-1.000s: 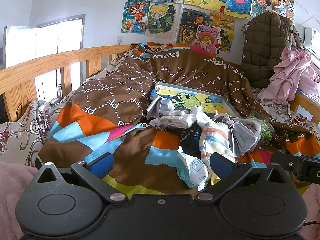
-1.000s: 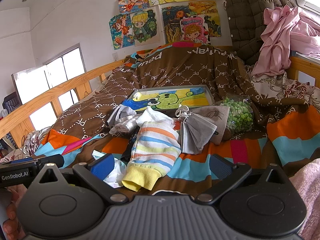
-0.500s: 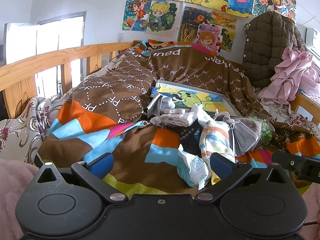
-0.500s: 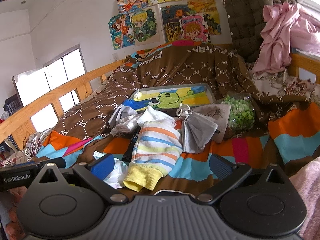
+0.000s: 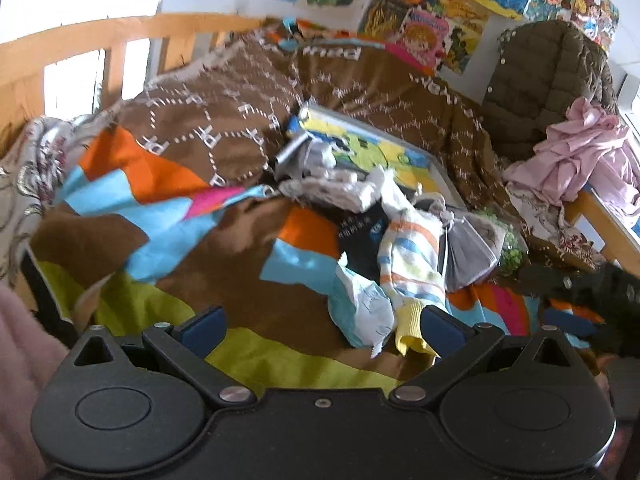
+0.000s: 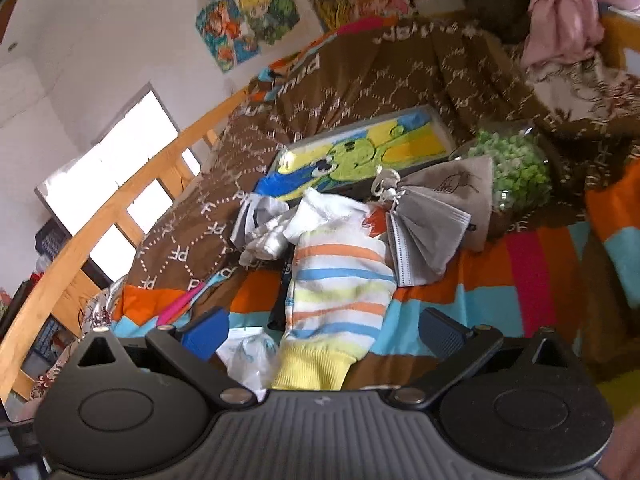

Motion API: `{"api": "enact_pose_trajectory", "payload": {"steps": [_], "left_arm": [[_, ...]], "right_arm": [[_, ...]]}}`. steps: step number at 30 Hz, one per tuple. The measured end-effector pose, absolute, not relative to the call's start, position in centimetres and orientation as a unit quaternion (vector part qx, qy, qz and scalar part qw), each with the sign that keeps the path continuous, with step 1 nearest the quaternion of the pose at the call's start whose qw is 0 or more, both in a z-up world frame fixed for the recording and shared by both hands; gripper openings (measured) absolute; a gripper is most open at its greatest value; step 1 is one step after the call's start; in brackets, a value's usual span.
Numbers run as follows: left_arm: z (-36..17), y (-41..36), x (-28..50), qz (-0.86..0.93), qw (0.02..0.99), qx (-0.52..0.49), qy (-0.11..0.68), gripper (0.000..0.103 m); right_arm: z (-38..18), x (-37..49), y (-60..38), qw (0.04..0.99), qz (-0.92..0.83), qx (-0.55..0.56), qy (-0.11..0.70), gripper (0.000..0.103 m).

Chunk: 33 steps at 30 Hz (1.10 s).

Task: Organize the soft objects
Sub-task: 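Grasp the striped cloth with the right tool while the left tool grasps the white-blue printed packet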

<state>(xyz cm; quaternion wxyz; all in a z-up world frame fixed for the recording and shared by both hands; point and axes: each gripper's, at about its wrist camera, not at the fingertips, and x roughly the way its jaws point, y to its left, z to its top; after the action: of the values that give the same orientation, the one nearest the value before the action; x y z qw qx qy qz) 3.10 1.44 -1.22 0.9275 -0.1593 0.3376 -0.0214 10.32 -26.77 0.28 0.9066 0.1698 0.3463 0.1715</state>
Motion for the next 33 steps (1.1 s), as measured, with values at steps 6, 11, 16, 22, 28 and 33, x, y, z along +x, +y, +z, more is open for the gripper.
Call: {"api": "enact_pose_trajectory", "payload": {"steps": [6,11,16,22,28,33], "left_arm": [[-2.2,0.8,6.5,-0.053,0.908,-0.156,0.385,0.102],[-3.4,0.2,10.2,-0.064,0.896,-0.139,0.417,0.102],[-5.3,0.3,12.6,-0.072,0.879,-0.146,0.447,0.102],[-6.7,1.0,13.8,-0.068,0.859,-0.185,0.472,0.102],[-7.6,0.4,14.5,-0.073,0.855,-0.18,0.481,0.095],[-7.6,0.4,14.7,-0.085,0.861,-0.179,0.468,0.076]], "right_arm": [[-1.2,15.4,-25.7,0.894,0.192,0.098,0.392,0.103],[-4.3,19.1,-25.7,0.867,0.197,0.117,0.442,0.103],[-6.7,21.3,-25.8,0.84,0.21,0.154,0.475,0.103],[-7.4,22.3,-24.4,0.826,0.233,0.163,0.486,0.103],[-7.6,22.2,-22.8,0.832,0.244,0.129,0.481,0.099],[-7.9,21.8,-21.6,0.841,0.237,0.075,0.481,0.082]]}}
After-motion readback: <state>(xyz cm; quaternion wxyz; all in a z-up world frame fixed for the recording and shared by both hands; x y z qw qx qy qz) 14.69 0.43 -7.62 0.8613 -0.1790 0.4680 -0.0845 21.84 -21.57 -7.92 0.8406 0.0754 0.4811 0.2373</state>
